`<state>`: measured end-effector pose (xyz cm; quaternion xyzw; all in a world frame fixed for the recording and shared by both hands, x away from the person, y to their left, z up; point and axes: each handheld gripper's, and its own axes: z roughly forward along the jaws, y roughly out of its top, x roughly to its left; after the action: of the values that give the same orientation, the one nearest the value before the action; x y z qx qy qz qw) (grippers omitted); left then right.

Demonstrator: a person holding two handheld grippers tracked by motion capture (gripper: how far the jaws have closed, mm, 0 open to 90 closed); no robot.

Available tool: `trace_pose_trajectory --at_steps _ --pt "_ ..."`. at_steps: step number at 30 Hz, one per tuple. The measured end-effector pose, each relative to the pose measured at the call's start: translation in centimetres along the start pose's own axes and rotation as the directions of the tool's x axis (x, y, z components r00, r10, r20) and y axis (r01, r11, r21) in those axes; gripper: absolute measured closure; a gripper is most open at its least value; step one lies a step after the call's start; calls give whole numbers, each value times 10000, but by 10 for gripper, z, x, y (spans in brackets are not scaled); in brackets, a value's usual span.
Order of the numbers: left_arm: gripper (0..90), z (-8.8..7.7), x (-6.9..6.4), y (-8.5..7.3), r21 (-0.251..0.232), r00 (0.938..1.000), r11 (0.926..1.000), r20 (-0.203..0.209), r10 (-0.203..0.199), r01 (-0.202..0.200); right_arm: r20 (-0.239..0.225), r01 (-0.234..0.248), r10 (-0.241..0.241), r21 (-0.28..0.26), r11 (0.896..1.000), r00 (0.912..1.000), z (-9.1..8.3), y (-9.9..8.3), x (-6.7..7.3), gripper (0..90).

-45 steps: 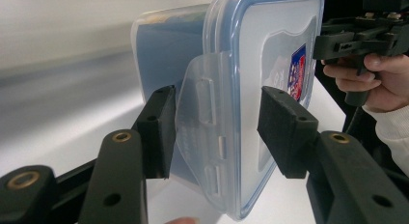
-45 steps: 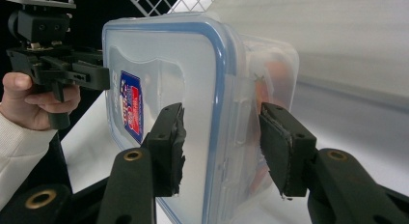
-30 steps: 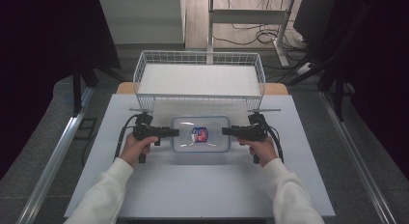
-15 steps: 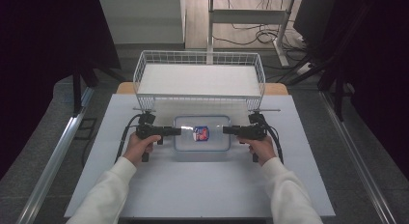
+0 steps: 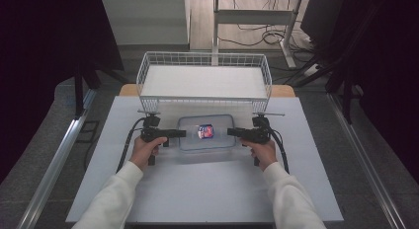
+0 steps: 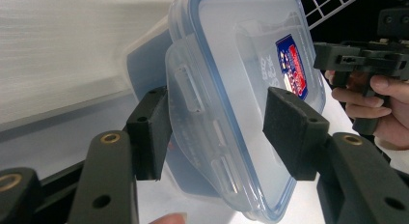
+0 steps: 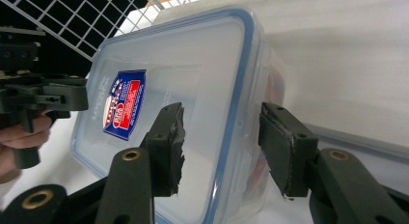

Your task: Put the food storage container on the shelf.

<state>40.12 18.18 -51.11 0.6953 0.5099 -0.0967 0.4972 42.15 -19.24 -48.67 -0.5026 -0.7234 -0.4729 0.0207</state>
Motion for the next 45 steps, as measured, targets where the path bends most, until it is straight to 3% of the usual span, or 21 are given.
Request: trace_pose_trajectory --at_steps 2,5,7,10,13,18,19,21,25,26,29,31,33,37,39,41,43,44,45 --pt "427 0 -1 0 -27 9997 9999 -200 118 -119 69 73 -73 -107 9999 9999 -1 0 2 478" --pt "346 -2 -5 -1 -75 9986 9996 -462 265 -269 111 209 -205 -404 9990 9997 -7 0 7 422" --pt "300 -6 -10 -3 -217 9958 9986 -796 457 -475 290 676 -662 -494 9965 9974 -13 0 13 408" --pt "263 -16 -19 -7 -201 9886 9945 -1133 995 -1024 633 1673 -1642 -459 9848 9844 -24 -3 23 403" --pt "251 -27 -31 -14 -168 9779 9879 -1454 1502 -1542 648 2434 -2401 -495 9687 9686 -35 -8 35 423" --pt "239 -44 -47 -32 -8 9598 9731 -1652 2269 -2302 669 3172 -3148 -276 9480 9468 -46 -21 51 465" --pt "238 -47 -49 -37 28 9560 9697 -1669 2412 -2442 677 3339 -3322 -151 9425 9408 -47 -24 54 473" --pt "238 -52 -54 -46 78 9549 9677 -1603 2499 -2519 873 3780 -3770 50 9258 9221 -48 -31 59 501" --pt "236 -60 -62 -62 342 9395 9563 -1794 2917 -2904 952 4308 -4353 649 9001 8952 -47 -45 67 598" --pt "234 -63 -64 -65 370 9338 9526 -1896 3033 -3019 964 4470 -4541 871 8903 8857 -45 -48 69 642" --pt "237 -68 -69 -73 412 9242 9462 -2048 3223 -3208 992 4930 -5058 1288 8604 8569 -40 -56 75 773" --pt "238 -69 -72 -79 581 9172 9418 -2147 3356 -3310 807 5064 -5213 1518 8488 8496 -34 -59 79 862" --pt "238 -69 -74 -83 758 9121 9372 -2153 3488 -3405 713 5176 -5355 1777 8370 8415 -27 -62 83 886" --pt "237 -69 -77 -90 893 9108 9336 -2055 3581 -3470 601 5360 -5583 2119 8172 8274 -10 -64 89 887" --pt "234 -69 -79 -92 909 9145 9345 -1932 3555 -3441 552 5434 -5684 2305 8072 8209 -1 -63 91 887" --pt "234 -70 -80 -94 929 9128 9326 -1924 3604 -3486 564 5366 -5646 2461 8071 8234 9 -64 91 887" --pt "234 -70 -79 -95 942 9144 9332 -1875 3588 -3469 599 5403 -5714 2580 8009 8185 18 -63 91 887" --pt "234 -70 -79 -95 973 9136 9322 -1867 3613 -3487 628 5344 -5669 2627 8034 8214 22 -63 92 888" --pt "234 -70 -78 -96 976 9148 9336 -1877 3576 -3449 692 5377 -5727 2680 7994 8168 25 -62 92 888"
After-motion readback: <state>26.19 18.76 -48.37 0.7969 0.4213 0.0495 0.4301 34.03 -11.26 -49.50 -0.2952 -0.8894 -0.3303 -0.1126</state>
